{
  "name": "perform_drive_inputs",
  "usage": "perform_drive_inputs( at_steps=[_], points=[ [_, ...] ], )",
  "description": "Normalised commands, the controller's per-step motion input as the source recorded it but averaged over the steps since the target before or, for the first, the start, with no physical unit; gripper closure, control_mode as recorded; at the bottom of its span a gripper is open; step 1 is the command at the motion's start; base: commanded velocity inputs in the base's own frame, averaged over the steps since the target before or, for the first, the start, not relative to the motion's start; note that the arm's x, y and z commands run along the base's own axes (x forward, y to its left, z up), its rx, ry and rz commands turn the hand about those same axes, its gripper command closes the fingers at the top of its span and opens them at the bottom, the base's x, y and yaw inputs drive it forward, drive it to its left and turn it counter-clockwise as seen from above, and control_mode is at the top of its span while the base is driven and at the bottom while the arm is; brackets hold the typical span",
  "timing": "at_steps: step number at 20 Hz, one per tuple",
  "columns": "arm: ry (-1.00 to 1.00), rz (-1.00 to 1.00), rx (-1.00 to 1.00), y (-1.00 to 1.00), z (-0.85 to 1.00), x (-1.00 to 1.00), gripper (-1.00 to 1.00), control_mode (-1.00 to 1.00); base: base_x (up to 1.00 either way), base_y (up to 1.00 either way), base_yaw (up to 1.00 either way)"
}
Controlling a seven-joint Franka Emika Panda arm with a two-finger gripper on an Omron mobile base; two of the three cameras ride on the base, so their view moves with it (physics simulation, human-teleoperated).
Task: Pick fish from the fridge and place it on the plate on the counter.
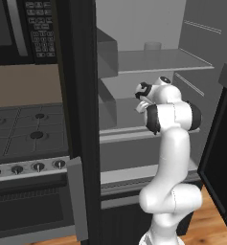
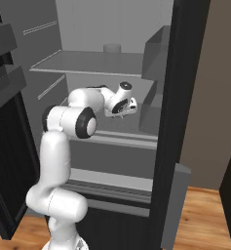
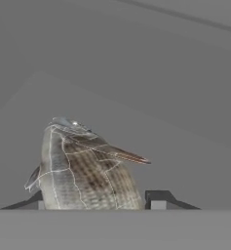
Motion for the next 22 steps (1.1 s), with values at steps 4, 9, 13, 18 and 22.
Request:
perform_drive_inputs(
  at_steps=[4,9,13,18,22],
  points=[
    [-0.04,0.00,0.00,-0.01,-0.14,-0.43,1.00,-1.00,0.00,0.00,0.00],
    [-0.09,-0.05,0.00,-0.01,-0.01,-0.63,1.00,-1.00,0.00,0.00,0.00],
    [-0.09,-0.09,0.00,0.00,0.00,-0.76,1.00,-1.00,0.00,0.00,0.00],
    [-0.07,-0.15,0.00,-0.02,0.01,-0.92,1.00,-1.00,0.00,0.00,0.00],
    [-0.01,-0.20,0.00,0.00,0.21,-0.86,1.00,-1.00,0.00,0.00,0.00]
  ],
)
